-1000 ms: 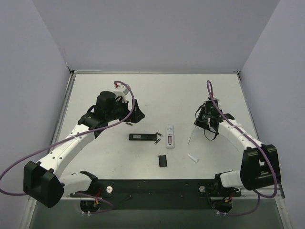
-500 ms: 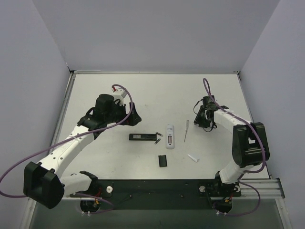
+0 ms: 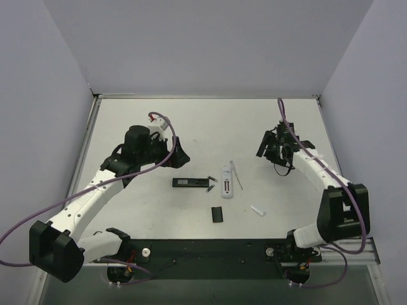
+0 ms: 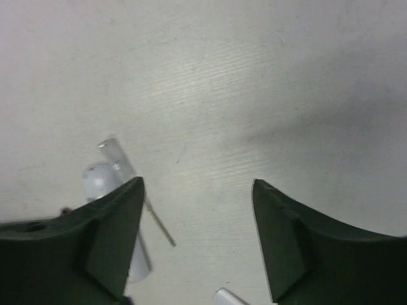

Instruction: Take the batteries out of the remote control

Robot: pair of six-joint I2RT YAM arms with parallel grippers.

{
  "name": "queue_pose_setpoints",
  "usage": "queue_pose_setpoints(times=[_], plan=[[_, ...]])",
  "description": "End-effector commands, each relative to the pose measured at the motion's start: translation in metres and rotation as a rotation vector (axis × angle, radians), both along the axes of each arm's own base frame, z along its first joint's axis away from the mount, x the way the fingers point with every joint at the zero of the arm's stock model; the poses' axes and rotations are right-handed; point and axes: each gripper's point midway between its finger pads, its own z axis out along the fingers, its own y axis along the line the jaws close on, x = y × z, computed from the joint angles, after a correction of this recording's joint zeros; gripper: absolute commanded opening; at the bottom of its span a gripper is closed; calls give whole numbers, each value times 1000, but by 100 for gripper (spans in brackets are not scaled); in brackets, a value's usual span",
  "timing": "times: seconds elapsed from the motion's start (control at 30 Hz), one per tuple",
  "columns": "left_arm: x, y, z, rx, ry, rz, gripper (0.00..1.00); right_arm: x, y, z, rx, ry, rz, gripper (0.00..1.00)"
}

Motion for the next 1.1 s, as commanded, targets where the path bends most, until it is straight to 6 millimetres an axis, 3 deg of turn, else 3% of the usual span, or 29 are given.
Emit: queue_pose_setpoints(times=[0.0, 0.03, 0.07, 0.13, 0.17, 0.2, 0.37, 0.63, 1.07], plan=[[3, -6, 41, -85, -153, -33, 97, -18, 18, 68, 16, -194, 132, 75], [1, -8, 44, -98, -166, -45, 97, -25, 20, 74, 17, -217, 147, 78], [-1, -8, 51, -114, -189, -48, 96, -33, 22, 97, 26, -296, 160, 80], [-3, -10, 57, -143, -228, -59, 93, -45, 23, 110, 32, -354, 171, 87], [-5, -10, 63, -161, -251, -62, 93, -54, 22, 132, 43, -434, 172, 90], [-5, -10, 68, -179, -274, -61, 93, -61, 26, 141, 53, -472, 189, 99], [-11, -6, 80, -209, -336, -52, 93, -95, 20, 181, 90, -653, 169, 100], [-16, -1, 96, -248, -417, -32, 93, -113, 19, 193, 147, -689, 155, 100], [-20, -1, 99, -260, -437, -32, 93, -110, 16, 184, 135, -663, 130, 100]])
